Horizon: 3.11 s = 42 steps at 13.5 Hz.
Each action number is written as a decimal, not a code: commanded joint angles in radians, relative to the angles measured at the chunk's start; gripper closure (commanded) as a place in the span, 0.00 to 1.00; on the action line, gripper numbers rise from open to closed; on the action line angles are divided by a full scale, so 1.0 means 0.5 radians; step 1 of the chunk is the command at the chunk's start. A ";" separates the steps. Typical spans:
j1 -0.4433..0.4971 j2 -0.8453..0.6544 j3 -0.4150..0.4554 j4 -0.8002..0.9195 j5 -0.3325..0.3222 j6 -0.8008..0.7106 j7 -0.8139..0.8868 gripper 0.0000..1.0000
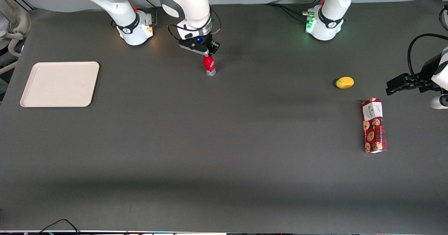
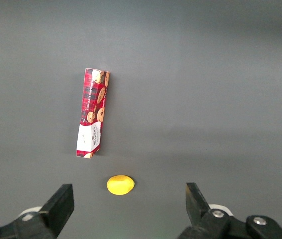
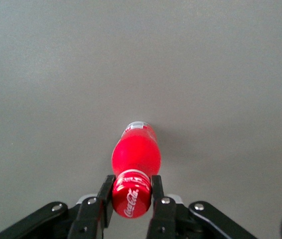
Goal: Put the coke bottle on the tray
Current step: 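Close the right gripper on the bottle cap and lift it, then carry the bottle with the right gripper over the white tray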
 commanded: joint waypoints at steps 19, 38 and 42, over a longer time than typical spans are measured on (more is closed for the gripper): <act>-0.060 -0.366 -1.898 1.932 -0.038 -2.610 -3.064 1.00; -0.618 0.241 -3.271 0.604 0.040 -0.251 -5.883 1.00; -0.799 0.437 -3.262 0.607 0.215 -0.119 -6.110 1.00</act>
